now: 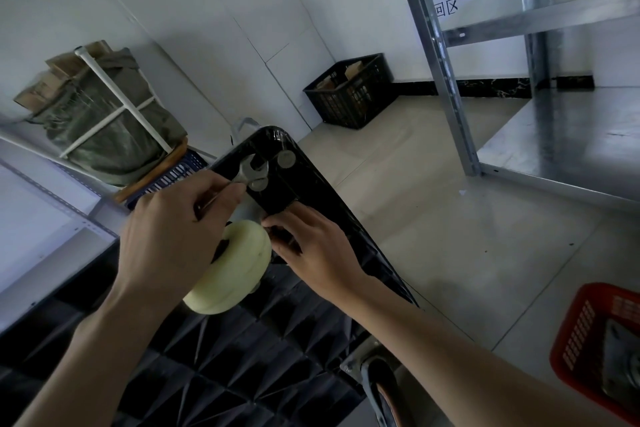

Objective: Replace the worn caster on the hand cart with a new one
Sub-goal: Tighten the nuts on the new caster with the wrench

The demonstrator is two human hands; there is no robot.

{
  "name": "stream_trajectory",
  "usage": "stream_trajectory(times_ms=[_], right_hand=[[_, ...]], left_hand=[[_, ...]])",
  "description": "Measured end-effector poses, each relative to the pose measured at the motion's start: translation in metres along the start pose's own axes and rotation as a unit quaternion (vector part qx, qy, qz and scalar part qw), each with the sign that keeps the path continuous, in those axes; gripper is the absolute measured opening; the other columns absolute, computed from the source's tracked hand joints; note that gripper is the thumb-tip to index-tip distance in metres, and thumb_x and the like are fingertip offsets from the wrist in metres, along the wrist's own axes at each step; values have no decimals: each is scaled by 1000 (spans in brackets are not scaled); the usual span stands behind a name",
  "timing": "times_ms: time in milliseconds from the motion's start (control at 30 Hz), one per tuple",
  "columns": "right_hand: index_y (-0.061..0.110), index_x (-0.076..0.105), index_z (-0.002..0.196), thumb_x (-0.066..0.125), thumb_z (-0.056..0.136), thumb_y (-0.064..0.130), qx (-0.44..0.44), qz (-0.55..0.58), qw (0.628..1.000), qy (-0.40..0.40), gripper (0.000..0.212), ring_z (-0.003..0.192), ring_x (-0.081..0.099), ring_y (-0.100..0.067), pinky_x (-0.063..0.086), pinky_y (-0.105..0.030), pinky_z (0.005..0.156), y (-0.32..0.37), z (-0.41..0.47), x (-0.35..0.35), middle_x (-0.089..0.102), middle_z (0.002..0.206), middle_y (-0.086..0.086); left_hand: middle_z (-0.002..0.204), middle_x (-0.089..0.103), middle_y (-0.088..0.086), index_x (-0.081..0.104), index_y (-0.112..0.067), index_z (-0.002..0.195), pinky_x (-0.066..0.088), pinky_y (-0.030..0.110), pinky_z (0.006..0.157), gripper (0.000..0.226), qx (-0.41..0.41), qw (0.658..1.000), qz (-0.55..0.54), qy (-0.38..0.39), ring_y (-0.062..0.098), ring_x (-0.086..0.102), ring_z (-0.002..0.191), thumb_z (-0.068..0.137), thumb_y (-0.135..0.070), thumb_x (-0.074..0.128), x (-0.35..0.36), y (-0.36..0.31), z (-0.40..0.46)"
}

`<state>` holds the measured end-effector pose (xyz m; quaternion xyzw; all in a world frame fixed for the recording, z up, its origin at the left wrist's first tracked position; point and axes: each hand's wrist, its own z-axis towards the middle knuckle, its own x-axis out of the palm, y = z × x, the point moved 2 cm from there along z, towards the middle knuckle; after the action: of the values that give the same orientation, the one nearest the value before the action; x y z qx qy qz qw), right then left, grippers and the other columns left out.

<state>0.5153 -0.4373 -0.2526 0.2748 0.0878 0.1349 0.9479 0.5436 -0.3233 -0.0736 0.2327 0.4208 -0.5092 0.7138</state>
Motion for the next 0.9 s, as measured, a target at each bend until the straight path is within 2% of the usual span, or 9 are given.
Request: stream_trajectory(times_ms=[200, 333, 400, 500, 567, 600, 700, 800, 900], right_hand=[[14, 68, 116, 65, 98, 25, 17, 28, 999, -11, 21, 91, 65, -9, 57, -34, 72, 10, 17, -49, 64, 105, 4], [10, 68, 119, 55, 105, 17, 38, 105, 994, -6, 21, 94, 67, -8, 57, -28, 79, 35, 30, -89, 67, 106, 5], [11, 68, 117, 48, 108, 20, 62, 139, 988, 13, 24, 94, 69, -12, 57, -34, 80, 47, 32, -108, 69, 101, 4], [10, 66, 110, 42, 110, 29, 87, 175, 979, 66, 31, 86, 69, -29, 53, -54, 76, 59, 31, -134, 71, 92, -7], [9, 65, 112, 46, 109, 31, 109, 183, 972, 102, 29, 87, 71, -28, 55, -53, 78, 62, 28, -147, 73, 93, -8], [7, 64, 114, 51, 107, 27, 124, 198, 966, 114, 25, 87, 73, -24, 59, -47, 80, 63, 26, -152, 74, 94, -7], [6, 64, 112, 54, 105, 17, 150, 238, 950, 134, 16, 78, 73, -22, 59, -30, 72, 62, 25, -163, 72, 86, -12], [16, 63, 102, 50, 107, 19, 136, 207, 958, 142, 14, 62, 65, -26, 55, -35, 59, 58, 25, -163, 65, 75, -9], [20, 62, 102, 46, 108, 23, 133, 159, 966, 156, 17, 55, 60, -24, 52, -40, 56, 48, 21, -158, 59, 71, 0]], left_hand=[[59, 65, -13, 69, -32, 86, 51, 35, 59, 20, 2, 998, -23, -56, 8, 62, 59, 94, -48, 60, -24, -29, -7], [64, 69, -14, 71, -29, 79, 49, 26, 54, 20, 29, 990, -130, -49, 5, 63, 54, 95, -40, 65, -28, -62, -6], [65, 72, -14, 72, -28, 77, 52, 24, 60, 19, 21, 982, -185, -31, 5, 67, 56, 94, -36, 68, -19, -75, -5], [66, 74, -7, 75, -23, 78, 54, 29, 63, 17, -30, 962, -273, 7, 11, 71, 59, 93, -32, 72, 0, -84, -5], [65, 74, -2, 77, -22, 75, 51, 30, 65, 20, -61, 947, -316, 20, 14, 70, 60, 91, -33, 73, 11, -86, -7], [65, 73, -1, 78, -23, 74, 51, 32, 65, 21, -68, 944, -323, 14, 14, 68, 59, 90, -36, 74, 15, -86, -9], [64, 71, -4, 78, -28, 72, 54, 36, 65, 20, -71, 947, -314, 5, 15, 62, 59, 87, -40, 76, 21, -88, -11], [65, 70, -17, 79, -32, 77, 46, 22, 64, 16, -64, 963, -261, 29, -1, 61, 58, 85, -45, 76, 12, -88, -13], [72, 70, -23, 79, -40, 83, 49, 24, 63, 21, -50, 989, -137, 15, -2, 64, 67, 79, -60, 73, -9, -68, -17]])
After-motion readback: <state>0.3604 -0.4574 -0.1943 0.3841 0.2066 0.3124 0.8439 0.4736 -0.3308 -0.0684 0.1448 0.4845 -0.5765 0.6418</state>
